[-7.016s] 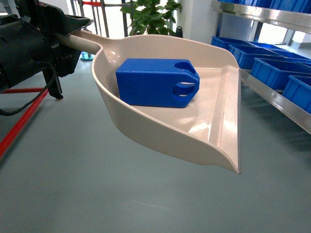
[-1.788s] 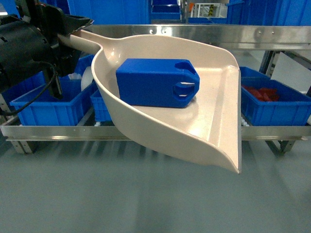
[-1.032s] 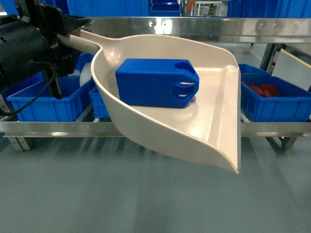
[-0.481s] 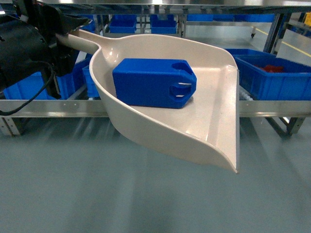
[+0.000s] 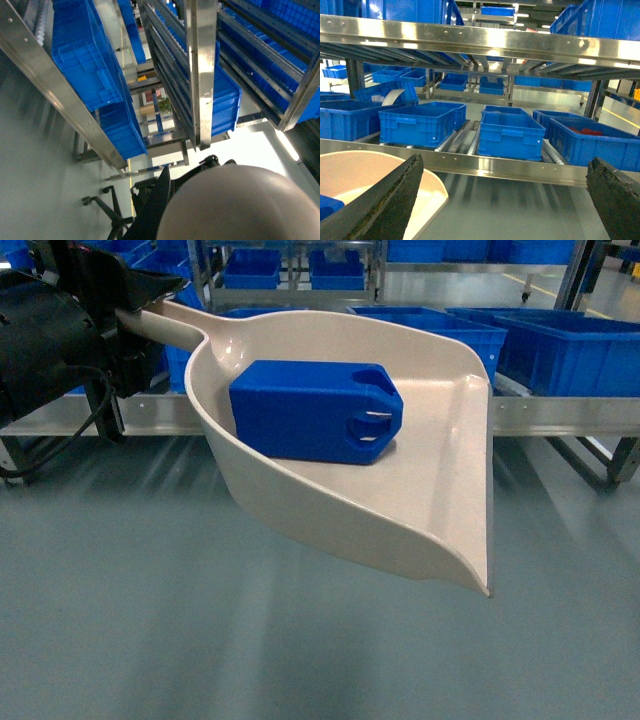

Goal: Place part in tray to right shelf

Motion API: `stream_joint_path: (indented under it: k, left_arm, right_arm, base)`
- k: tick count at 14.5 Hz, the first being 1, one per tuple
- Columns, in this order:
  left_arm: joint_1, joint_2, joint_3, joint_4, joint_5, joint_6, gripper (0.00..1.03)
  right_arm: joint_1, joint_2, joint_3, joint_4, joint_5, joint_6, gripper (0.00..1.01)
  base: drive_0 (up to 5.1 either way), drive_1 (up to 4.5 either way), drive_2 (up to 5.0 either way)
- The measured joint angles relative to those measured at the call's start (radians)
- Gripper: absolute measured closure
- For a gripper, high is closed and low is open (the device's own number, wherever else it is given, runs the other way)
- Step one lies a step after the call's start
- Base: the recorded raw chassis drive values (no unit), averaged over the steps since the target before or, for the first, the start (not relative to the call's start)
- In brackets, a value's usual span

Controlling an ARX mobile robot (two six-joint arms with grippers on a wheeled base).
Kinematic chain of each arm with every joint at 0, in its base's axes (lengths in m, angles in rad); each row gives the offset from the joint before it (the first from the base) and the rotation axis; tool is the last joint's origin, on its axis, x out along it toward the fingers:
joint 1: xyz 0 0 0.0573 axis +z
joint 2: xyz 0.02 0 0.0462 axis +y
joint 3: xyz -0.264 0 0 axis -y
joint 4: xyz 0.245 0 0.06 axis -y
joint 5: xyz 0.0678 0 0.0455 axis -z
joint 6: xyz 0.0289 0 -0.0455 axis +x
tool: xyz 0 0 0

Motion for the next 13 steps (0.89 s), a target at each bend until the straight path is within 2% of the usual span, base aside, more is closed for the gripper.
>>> stream_joint_path:
  k: [13]
  left_arm:
    - [0.0,0.0,0.0,0.005,-0.001,0.0,0.91]
  right_arm:
    - [0.0,-0.002,0.0,0.006,0.0,0.0,0.03]
  base:
    - [0.0,0.0,0.0]
